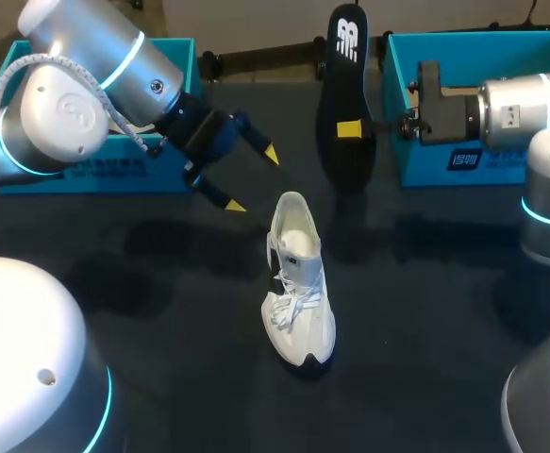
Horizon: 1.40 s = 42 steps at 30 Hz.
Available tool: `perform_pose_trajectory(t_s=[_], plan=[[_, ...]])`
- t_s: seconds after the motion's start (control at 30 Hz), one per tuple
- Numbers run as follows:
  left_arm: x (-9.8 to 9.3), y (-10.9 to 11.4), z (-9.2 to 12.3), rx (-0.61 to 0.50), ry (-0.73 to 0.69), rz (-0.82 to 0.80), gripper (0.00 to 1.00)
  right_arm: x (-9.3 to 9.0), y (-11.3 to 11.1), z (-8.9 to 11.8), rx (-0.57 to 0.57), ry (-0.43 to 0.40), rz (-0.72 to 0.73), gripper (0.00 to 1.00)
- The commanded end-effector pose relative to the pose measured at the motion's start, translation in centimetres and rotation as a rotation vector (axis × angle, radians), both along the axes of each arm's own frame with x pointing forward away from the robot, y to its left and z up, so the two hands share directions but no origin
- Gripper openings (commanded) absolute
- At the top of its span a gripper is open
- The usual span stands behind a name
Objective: Take the shoe out of the shoebox, open the shoe tongue, remove and reinsert the insole, then place the shoe into the shoebox
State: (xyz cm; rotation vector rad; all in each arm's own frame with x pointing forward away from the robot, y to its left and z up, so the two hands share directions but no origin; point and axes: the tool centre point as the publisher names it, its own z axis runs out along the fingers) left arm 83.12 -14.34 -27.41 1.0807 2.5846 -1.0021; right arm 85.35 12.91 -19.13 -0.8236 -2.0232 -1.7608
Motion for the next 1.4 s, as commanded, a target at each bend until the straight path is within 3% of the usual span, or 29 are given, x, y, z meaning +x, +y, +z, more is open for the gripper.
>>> perform_pose_trajectory(t_s=[0.03,0.4,0.93,1.4], plan=[[-0.1,0.1,0.0,0.002,-0.003,0.001,1.00,0.1,0.2,-0.1,-0.001,0.000,-0.001,0.00],[-1.0,-0.2,-0.6,0.036,0.109,0.106,1.00,0.6,0.4,-1.0,-0.047,-0.151,0.052,0.00],[-3.0,1.6,-4.0,0.099,0.205,0.316,1.00,0.6,0.4,-1.0,-0.047,-0.151,0.052,0.00],[-3.0,2.0,-7.1,0.121,0.255,0.400,1.00,0.5,3.5,-2.1,0.011,-0.176,0.071,0.00]])
